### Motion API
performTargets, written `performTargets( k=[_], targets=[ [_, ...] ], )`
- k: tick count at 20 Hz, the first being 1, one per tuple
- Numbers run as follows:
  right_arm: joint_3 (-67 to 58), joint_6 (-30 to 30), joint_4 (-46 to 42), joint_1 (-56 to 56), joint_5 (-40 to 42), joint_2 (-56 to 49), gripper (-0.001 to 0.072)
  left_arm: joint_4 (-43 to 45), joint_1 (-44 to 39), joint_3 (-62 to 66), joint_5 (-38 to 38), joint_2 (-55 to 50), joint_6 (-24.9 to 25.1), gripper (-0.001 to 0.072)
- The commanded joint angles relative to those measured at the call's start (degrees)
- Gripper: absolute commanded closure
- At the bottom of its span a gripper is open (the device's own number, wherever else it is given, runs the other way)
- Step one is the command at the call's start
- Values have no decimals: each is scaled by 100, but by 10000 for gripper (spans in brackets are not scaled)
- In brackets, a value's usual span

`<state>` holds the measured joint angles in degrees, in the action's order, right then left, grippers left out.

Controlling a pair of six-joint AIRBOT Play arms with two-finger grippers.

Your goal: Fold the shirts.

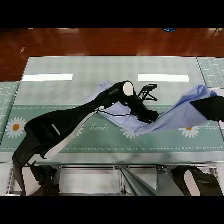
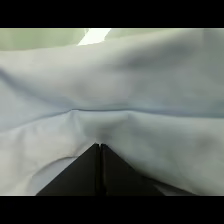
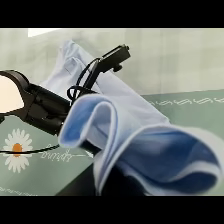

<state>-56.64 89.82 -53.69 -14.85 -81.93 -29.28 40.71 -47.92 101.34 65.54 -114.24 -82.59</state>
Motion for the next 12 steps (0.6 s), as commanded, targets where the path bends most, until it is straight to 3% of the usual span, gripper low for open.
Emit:
performTargets(
  k=[1,4,6,9,12],
  targets=[
    [7,-50,214,-2,94,-177,694,-125,365,133,321,90,-59,691],
    [4,-120,544,426,538,-592,694,-42,1495,24,678,743,190,691],
    [4,-111,710,1167,1279,-1078,694,-42,2334,-291,743,1458,378,691],
    [-81,-168,1029,2511,2817,-2286,694,-2,3453,-1189,739,2793,857,691],
    [-776,-389,1384,3432,3600,-3969,694,315,4339,-2520,671,4164,1169,691]
  ],
)
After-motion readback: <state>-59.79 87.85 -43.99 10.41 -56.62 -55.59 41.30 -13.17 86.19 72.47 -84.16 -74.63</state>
